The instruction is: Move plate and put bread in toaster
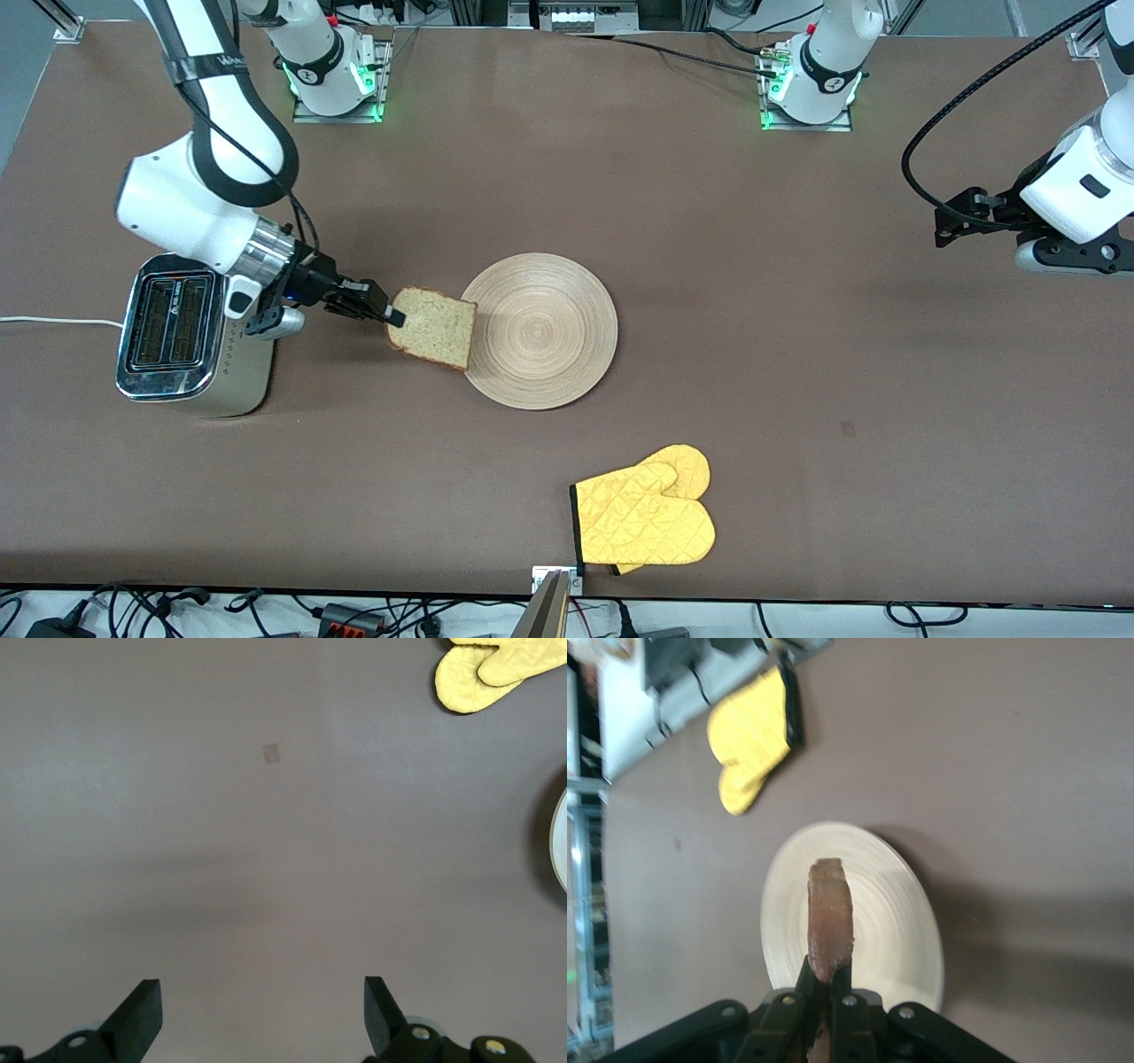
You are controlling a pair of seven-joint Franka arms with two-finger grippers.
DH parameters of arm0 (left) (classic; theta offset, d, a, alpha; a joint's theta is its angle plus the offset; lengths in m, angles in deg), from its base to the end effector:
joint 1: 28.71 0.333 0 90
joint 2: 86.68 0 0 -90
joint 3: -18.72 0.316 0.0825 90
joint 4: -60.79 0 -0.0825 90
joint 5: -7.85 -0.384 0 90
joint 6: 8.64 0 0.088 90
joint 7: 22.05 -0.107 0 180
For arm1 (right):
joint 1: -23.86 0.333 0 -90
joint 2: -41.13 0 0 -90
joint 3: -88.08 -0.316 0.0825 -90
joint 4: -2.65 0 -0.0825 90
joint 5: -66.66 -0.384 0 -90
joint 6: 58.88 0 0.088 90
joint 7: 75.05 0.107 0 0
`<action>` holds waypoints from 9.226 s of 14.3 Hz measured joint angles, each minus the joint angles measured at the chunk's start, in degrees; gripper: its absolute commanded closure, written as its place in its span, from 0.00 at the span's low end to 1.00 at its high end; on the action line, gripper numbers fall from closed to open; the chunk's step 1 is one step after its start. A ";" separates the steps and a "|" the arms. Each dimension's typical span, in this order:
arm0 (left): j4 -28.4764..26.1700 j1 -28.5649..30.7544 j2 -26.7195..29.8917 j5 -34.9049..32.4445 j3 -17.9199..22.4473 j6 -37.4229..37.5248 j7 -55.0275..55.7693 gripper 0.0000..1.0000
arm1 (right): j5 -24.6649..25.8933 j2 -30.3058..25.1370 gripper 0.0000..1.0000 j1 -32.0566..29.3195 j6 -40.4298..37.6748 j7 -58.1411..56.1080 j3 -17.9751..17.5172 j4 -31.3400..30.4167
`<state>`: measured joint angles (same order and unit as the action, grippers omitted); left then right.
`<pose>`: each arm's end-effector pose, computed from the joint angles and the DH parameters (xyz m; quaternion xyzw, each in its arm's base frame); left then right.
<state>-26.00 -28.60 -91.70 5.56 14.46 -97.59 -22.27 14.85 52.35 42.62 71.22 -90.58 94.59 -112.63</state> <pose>0.5777 -0.0357 0.5998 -0.9988 0.0382 0.0242 0.0176 0.5820 0.1488 0.3716 -0.9413 0.0446 -0.0410 0.3321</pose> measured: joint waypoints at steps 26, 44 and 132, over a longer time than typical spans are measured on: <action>-8.39 2.33 5.91 1.88 -0.32 -4.21 -3.27 0.00 | 60.00 14.45 1.00 -10.39 -47.85 -4.14 6.49 46.37; -8.37 2.28 5.88 1.82 -0.42 -3.99 -3.26 0.00 | 56.66 22.20 0.22 -10.66 -42.99 1.91 6.45 47.17; -7.05 2.84 5.89 1.81 0.03 -0.55 -3.26 0.00 | 54.26 -9.09 0.00 -14.38 -45.68 11.72 3.03 24.31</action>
<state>-33.06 -25.76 -85.81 7.37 14.49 -98.14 -25.53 69.11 43.26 28.24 25.54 -78.86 97.62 -88.32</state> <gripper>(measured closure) 0.000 0.000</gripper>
